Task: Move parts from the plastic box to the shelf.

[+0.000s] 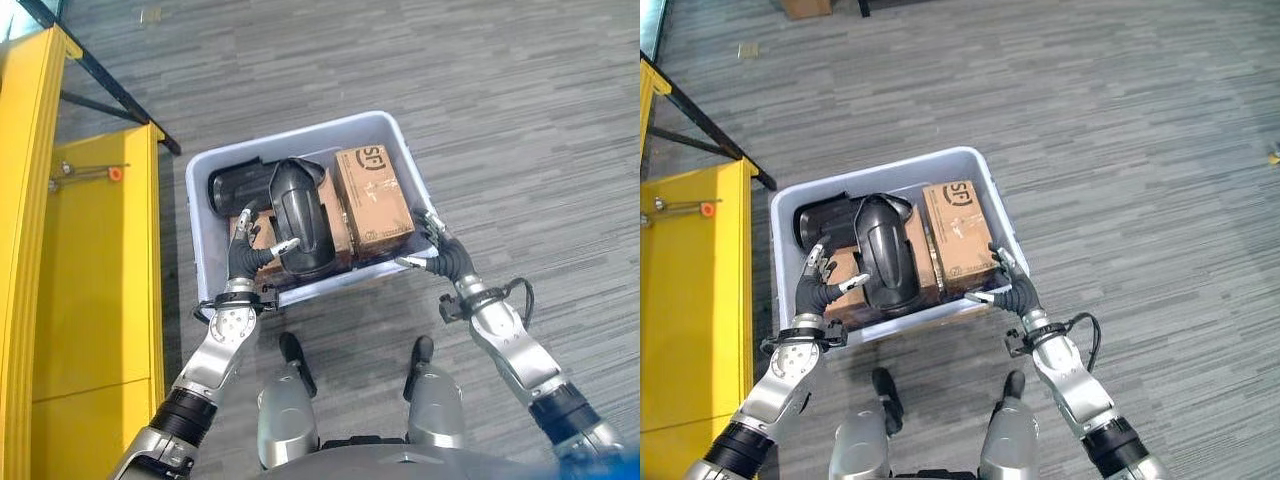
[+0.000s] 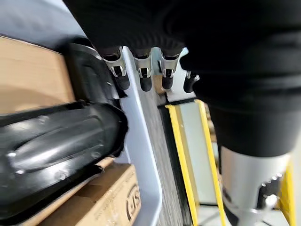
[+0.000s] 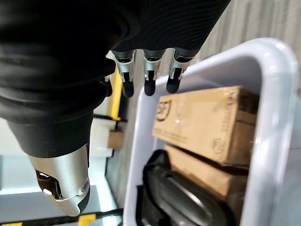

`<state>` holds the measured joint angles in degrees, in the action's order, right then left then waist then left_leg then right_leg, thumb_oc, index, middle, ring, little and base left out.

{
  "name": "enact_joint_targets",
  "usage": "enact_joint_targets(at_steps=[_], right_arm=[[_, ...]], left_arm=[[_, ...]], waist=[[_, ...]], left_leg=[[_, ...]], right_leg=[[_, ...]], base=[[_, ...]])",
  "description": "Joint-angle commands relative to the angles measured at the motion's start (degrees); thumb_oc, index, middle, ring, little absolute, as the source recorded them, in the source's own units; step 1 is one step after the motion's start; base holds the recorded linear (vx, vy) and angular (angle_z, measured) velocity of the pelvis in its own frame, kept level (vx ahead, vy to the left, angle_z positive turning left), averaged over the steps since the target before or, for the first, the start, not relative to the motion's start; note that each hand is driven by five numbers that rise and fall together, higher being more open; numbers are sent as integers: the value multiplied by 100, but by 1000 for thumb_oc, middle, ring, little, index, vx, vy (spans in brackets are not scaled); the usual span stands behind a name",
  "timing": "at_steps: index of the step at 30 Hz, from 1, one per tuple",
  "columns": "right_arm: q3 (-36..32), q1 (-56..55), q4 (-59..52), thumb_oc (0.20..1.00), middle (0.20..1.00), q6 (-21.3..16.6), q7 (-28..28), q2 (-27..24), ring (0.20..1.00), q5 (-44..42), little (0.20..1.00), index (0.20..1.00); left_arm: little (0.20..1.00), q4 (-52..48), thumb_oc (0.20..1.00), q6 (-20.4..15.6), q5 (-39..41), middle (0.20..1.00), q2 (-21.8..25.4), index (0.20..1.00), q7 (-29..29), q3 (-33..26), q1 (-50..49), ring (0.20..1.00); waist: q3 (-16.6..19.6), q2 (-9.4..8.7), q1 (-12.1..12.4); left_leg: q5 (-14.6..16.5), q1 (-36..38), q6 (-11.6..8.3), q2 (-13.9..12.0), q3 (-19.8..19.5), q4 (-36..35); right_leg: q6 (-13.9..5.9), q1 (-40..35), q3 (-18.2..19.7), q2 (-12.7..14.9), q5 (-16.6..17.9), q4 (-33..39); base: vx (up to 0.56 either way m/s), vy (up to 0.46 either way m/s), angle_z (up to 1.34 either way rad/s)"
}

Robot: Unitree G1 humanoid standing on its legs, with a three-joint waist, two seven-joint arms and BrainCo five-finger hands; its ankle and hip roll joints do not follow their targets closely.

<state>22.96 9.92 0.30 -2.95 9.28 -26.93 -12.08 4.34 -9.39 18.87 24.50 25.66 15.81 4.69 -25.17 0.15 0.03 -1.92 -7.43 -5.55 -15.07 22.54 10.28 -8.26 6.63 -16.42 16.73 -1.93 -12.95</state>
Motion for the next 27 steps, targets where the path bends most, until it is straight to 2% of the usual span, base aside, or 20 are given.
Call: enact_joint_targets(at_steps=[1, 5, 10, 15, 20, 23, 24, 27], right_arm=[[104, 146, -495, 1000, 1000, -290, 218, 22, 1000, 15, 1000, 1000], [229, 647, -385, 1000, 1000, -409, 477, 131, 1000, 66, 1000, 1000], [269, 1431, -359, 1000, 1000, -395, 548, 232, 1000, 117, 1000, 1000], [282, 2343, -365, 1000, 1000, -35, 596, 424, 1000, -82, 1000, 1000], [388, 2919, -330, 1000, 1000, 547, 1171, 620, 1000, -111, 1000, 1000], [420, 3035, -205, 1000, 1000, 693, 1324, 691, 1000, -195, 1000, 1000], [442, 3149, 27, 1000, 1000, 639, 1531, 789, 1000, -209, 1000, 1000], [401, 3226, 136, 1000, 1000, 669, 1693, 849, 1000, -308, 1000, 1000]], left_arm=[[1000, -429, 1000, -298, -135, 1000, 67, 1000, 114, -40, 1, 1000], [1000, -377, 1000, -361, -216, 1000, 60, 1000, -61, 133, 164, 1000], [1000, -191, 1000, -345, -129, 1000, 34, 1000, 152, 323, 662, 1000], [1000, 160, 1000, -323, -110, 1000, -109, 1000, 425, 479, 1280, 1000], [1000, 369, 1000, -306, -289, 1000, -337, 1000, 576, 658, 1810, 1000], [1000, 423, 1000, -255, -343, 1000, -417, 1000, 600, 706, 1967, 1000], [1000, 580, 1000, -253, -245, 1000, -524, 1000, 699, 760, 2137, 1000], [1000, 758, 1000, -265, -129, 1000, -609, 1000, 874, 750, 2292, 1000]], waist=[[190, -43, 157], [64, 24, 243], [-101, 72, 282], [-298, 100, 331], [-462, 118, 345], [-462, 119, 339], [-462, 116, 316], [-462, 122, 286]], left_leg=[[275, 81, -71, -202, -391, 108], [224, -100, -73, -162, -493, 163], [207, -346, -65, -120, -575, 287], [205, -690, -63, -78, -697, 484], [202, -1147, -19, -23, -761, 688], [202, -1308, 6, 2, -761, 736], [209, -1509, 22, 29, -762, 805], [202, -1692, 35, 45, -759, 847]], right_leg=[[32, 87, 36, 64, -528, -666], [86, 241, 48, 29, -584, -843], [113, 513, 97, 37, -627, -1105], [147, 856, 159, 51, -672, -1408], [174, 1361, 235, 67, -718, -1749], [172, 1553, 268, 75, -732, -1847], [179, 1767, 304, 82, -761, -1947], [184, 1983, 350, 70, -767, -2030]], base=[[12, 28, 16], [5, 47, 13], [-27, 53, 13], [-47, 39, 7], [-62, 45, 3], [-47, 48, 5], [-65, 58, 5], [-54, 56, -1]])
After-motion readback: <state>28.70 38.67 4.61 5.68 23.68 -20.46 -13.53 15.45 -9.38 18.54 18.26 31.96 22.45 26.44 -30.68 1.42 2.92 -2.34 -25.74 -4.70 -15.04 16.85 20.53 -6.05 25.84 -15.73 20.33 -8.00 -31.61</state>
